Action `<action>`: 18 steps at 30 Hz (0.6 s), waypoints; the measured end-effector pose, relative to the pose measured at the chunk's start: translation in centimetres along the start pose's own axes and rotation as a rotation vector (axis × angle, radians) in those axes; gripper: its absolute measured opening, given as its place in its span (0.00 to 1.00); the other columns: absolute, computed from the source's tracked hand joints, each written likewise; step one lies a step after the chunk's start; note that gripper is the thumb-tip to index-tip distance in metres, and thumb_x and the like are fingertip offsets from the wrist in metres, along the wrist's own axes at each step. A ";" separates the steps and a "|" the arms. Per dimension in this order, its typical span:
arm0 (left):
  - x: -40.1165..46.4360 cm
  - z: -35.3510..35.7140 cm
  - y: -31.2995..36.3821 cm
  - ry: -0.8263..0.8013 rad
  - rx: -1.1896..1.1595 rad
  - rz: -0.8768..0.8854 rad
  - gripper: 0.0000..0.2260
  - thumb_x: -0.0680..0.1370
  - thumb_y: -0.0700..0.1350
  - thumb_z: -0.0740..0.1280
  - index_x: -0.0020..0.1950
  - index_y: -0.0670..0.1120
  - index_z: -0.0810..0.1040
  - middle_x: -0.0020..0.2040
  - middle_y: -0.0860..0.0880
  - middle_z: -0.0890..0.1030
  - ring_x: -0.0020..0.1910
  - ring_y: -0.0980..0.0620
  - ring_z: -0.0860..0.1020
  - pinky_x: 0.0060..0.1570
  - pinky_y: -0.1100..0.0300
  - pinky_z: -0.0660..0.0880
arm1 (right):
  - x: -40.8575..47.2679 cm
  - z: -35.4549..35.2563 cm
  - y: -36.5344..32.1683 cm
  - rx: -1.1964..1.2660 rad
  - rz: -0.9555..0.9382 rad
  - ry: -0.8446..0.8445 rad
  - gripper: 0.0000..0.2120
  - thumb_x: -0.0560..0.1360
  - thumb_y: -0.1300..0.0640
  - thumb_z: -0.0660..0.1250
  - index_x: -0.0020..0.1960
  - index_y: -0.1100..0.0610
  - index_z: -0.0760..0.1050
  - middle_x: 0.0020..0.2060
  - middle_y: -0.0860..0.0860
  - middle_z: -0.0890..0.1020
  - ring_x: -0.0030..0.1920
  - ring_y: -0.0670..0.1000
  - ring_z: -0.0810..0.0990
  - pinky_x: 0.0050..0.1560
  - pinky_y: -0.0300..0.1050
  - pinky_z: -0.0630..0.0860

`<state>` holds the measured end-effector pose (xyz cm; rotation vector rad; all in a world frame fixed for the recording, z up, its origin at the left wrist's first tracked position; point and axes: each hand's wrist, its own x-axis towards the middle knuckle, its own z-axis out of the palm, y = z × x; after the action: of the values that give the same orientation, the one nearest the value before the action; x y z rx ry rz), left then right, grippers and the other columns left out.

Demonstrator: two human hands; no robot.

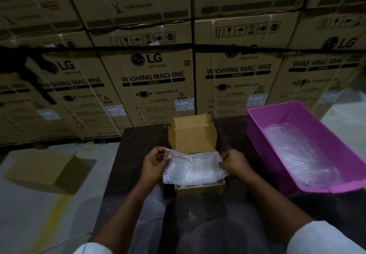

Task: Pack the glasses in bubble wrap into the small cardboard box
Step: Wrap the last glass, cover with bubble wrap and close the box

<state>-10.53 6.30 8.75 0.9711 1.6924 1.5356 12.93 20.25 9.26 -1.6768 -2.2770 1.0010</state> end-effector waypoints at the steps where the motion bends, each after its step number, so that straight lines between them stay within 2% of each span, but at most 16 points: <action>1: 0.1 -0.3 -0.2 0.005 -0.003 -0.005 0.07 0.75 0.33 0.69 0.50 0.42 0.77 0.46 0.45 0.82 0.46 0.55 0.80 0.46 0.62 0.77 | -0.2 -0.2 0.0 0.045 -0.002 0.036 0.04 0.69 0.61 0.70 0.43 0.59 0.80 0.41 0.54 0.83 0.44 0.53 0.80 0.41 0.40 0.72; 6: 0.9 -1.0 -1.7 0.011 0.096 0.000 0.15 0.74 0.31 0.70 0.54 0.48 0.77 0.49 0.46 0.82 0.48 0.54 0.80 0.52 0.56 0.77 | -0.8 0.0 0.6 0.170 -0.026 0.159 0.06 0.69 0.61 0.72 0.46 0.57 0.78 0.36 0.50 0.79 0.40 0.51 0.78 0.40 0.38 0.68; 9: 0.9 -0.4 -2.5 0.004 0.338 0.018 0.17 0.71 0.31 0.71 0.55 0.49 0.78 0.47 0.51 0.83 0.50 0.50 0.82 0.51 0.55 0.78 | -0.9 0.7 1.2 0.127 -0.021 0.151 0.05 0.70 0.61 0.71 0.45 0.57 0.77 0.39 0.52 0.80 0.42 0.52 0.79 0.41 0.39 0.69; 11: 0.6 0.1 -2.8 0.044 0.547 0.024 0.20 0.69 0.35 0.72 0.60 0.45 0.78 0.51 0.46 0.83 0.52 0.44 0.81 0.51 0.55 0.77 | -1.0 1.3 1.6 0.089 0.006 0.134 0.05 0.71 0.59 0.70 0.44 0.56 0.75 0.41 0.54 0.81 0.44 0.55 0.81 0.42 0.42 0.72; 13: 0.5 0.4 -2.9 0.101 0.769 0.038 0.26 0.68 0.39 0.73 0.66 0.44 0.74 0.58 0.41 0.78 0.55 0.39 0.78 0.51 0.52 0.75 | -1.1 1.7 1.9 0.059 0.016 0.122 0.06 0.70 0.59 0.70 0.44 0.56 0.74 0.42 0.57 0.82 0.45 0.58 0.81 0.43 0.44 0.73; 15: 0.3 0.7 -2.6 0.064 0.963 0.177 0.26 0.67 0.41 0.73 0.65 0.44 0.74 0.58 0.41 0.75 0.54 0.39 0.76 0.51 0.50 0.75 | -1.0 1.8 2.1 0.028 -0.001 0.113 0.08 0.70 0.60 0.70 0.48 0.58 0.74 0.44 0.58 0.82 0.47 0.59 0.81 0.45 0.45 0.73; 18: 0.2 2.0 -1.5 -0.132 1.095 0.398 0.18 0.71 0.46 0.73 0.59 0.47 0.77 0.57 0.45 0.76 0.55 0.43 0.75 0.51 0.52 0.74 | -0.7 1.7 1.8 -0.018 -0.060 0.085 0.17 0.70 0.60 0.71 0.57 0.60 0.74 0.49 0.59 0.81 0.51 0.60 0.80 0.48 0.46 0.74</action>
<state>-9.05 7.47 7.05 1.9779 2.3436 0.5998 13.76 19.16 7.08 -1.6153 -2.2736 0.8821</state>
